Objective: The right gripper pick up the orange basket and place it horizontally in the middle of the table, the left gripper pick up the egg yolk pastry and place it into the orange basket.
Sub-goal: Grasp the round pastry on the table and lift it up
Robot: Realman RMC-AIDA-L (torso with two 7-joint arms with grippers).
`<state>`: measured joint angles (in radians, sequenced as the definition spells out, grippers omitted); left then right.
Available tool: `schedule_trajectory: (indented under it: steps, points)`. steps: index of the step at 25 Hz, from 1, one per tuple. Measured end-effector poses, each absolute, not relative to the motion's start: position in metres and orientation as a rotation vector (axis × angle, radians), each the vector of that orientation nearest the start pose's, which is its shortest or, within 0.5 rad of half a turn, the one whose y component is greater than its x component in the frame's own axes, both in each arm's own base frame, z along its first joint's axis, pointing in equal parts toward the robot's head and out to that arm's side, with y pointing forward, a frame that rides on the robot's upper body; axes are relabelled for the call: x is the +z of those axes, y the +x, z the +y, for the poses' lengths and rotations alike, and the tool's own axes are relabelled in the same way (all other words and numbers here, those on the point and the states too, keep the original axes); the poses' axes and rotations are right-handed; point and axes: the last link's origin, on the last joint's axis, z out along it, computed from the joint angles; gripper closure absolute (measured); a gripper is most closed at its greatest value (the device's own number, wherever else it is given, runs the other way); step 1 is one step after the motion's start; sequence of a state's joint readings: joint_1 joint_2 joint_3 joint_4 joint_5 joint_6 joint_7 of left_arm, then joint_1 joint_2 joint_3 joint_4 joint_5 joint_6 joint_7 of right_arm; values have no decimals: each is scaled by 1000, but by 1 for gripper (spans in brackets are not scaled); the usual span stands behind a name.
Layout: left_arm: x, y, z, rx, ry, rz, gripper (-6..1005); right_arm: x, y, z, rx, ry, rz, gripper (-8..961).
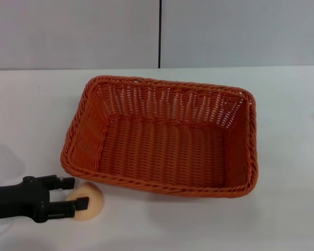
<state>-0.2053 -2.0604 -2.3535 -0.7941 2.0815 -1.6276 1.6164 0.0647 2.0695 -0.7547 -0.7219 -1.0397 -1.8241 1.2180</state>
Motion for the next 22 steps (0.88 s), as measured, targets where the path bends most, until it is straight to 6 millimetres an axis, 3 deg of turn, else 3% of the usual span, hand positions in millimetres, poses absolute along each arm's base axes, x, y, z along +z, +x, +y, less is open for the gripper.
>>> schedule_trajectory:
  steps: [5, 8, 14, 22]
  points:
    - [11, -352, 235, -421, -2635, -1104, 241, 112, 304, 224, 1422, -1892, 391, 461]
    - [8, -353, 235, -396, -2640, -1101, 415, 111, 304, 224, 1423, -1892, 391, 461]
    - [10, -354, 234, -387, -2643, -1089, 574, 109, 306, 222, 1426, -1884, 408, 462]
    - [47, -354, 230, -453, -2565, -1048, 747, 109, 307, 223, 1424, -1874, 404, 462]
